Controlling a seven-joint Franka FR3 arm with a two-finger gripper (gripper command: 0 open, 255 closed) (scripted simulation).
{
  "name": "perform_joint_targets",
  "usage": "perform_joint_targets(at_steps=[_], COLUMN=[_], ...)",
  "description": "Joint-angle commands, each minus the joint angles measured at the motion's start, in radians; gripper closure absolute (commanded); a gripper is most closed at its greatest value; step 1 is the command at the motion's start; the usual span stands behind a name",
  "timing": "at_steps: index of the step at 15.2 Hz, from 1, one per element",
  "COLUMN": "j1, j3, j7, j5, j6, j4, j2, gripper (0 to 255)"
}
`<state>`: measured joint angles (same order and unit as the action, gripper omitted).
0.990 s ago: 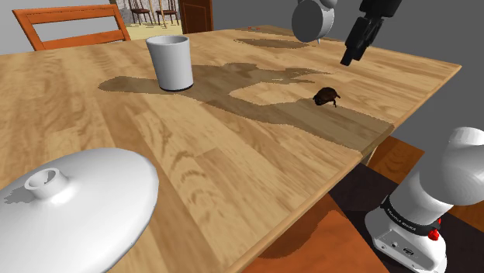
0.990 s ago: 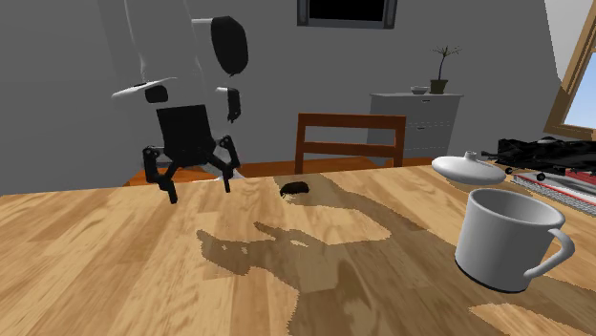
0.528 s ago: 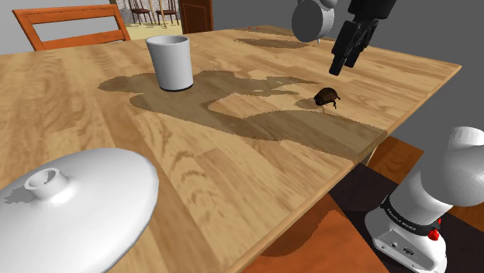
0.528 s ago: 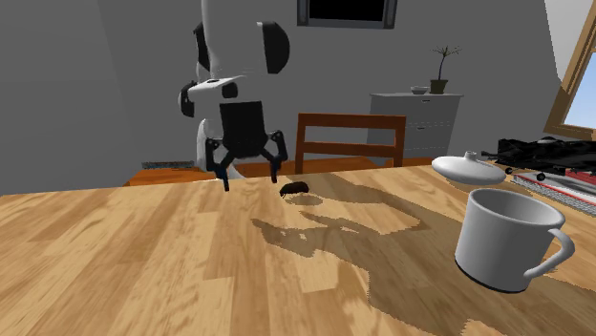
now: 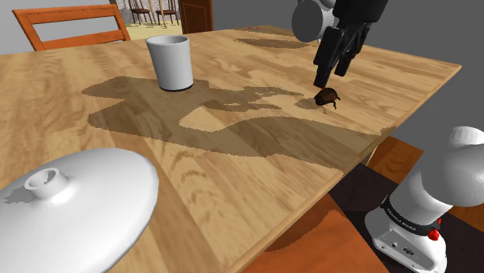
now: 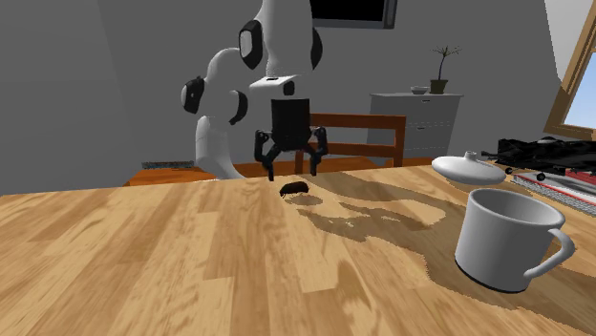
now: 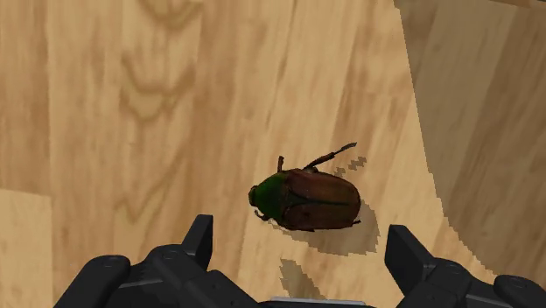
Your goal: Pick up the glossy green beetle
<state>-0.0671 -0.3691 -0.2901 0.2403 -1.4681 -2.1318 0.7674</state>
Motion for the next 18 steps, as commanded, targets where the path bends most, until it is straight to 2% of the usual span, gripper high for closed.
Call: perform_joint_targets(at_steps=[1,6,8,9,18], j1=[-0.002,-0.011,-0.011,-0.011,-0.011], j3=[-0.013,-0.024,-0.024,-0.023,-0.024], j7=[-0.010,-0.004,-0.004,-0.003,-0.004], j5=[0.007,0.021,0.021,0.021,0.021], j6=[-0.016,-0.081,-0.081,-0.082,-0.081], j4=[-0.018,-0.110,-0.110,-0.113,-0.110], j2=[0.002,0.030,0.030,0.031,0.030], gripper=[0,0,0,255,255])
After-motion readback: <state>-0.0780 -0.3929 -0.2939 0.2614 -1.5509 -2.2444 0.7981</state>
